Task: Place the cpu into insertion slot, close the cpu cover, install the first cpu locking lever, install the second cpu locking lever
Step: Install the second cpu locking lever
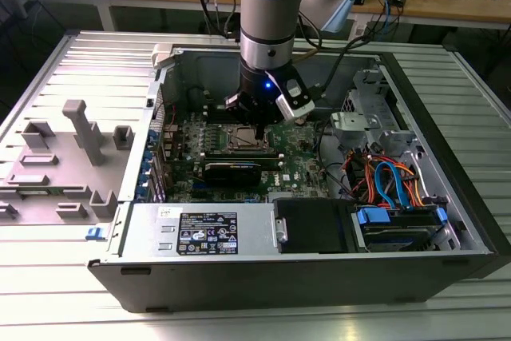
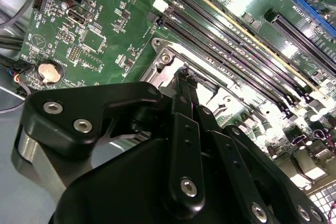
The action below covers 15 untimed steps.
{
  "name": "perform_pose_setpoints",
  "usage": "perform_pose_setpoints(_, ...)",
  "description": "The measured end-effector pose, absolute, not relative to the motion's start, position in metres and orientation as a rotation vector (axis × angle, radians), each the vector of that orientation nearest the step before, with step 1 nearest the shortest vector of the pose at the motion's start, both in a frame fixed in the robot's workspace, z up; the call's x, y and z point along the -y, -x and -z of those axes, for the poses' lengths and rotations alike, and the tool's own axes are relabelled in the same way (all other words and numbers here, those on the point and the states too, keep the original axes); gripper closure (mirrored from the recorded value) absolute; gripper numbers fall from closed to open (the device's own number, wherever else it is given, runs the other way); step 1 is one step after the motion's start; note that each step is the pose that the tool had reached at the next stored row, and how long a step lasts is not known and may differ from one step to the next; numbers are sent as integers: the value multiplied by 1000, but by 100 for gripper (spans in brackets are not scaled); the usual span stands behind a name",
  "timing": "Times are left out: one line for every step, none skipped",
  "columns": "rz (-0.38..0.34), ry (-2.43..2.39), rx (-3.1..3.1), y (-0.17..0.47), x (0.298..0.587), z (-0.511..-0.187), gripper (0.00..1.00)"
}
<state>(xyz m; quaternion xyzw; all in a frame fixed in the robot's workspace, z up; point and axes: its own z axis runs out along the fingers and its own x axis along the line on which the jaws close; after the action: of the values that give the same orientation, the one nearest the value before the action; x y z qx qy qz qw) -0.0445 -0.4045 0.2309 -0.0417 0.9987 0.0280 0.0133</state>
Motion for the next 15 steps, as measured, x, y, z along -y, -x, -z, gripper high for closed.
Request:
perform_pose_setpoints(-87, 130, -3111, 45, 405, -231, 89)
perform_pose_setpoints(-87, 130, -3111, 45, 405, -231, 89)
perform_pose_setpoints(-87, 130, -3111, 45, 405, -231, 89)
perform_pose_setpoints(-87, 130, -3111, 45, 405, -231, 89)
perform_pose_setpoints(-86, 130, -3111, 45, 405, -233, 89)
perform_pose_setpoints(-86, 130, -3111, 45, 405, -235, 89)
perform_pose_setpoints(-85, 130, -3111, 45, 405, -237, 89)
perform_pose_setpoints(-86, 130, -3111, 45, 405, -237, 89)
perform_pose_setpoints(-87, 130, -3111, 45, 407, -237, 89)
perform_pose_setpoints(-101, 130, -3110, 47, 410, -237, 89)
perform_pose_setpoints(-125, 129, -3109, 49, 416, -237, 89)
perform_pose_setpoints(-133, 129, -3108, 50, 418, -237, 89)
perform_pose_setpoints(-139, 129, -3108, 50, 420, -237, 89)
perform_pose_setpoints(-144, 129, -3108, 52, 421, -237, 89)
perform_pose_setpoints(-149, 129, -3111, 52, 423, -237, 89)
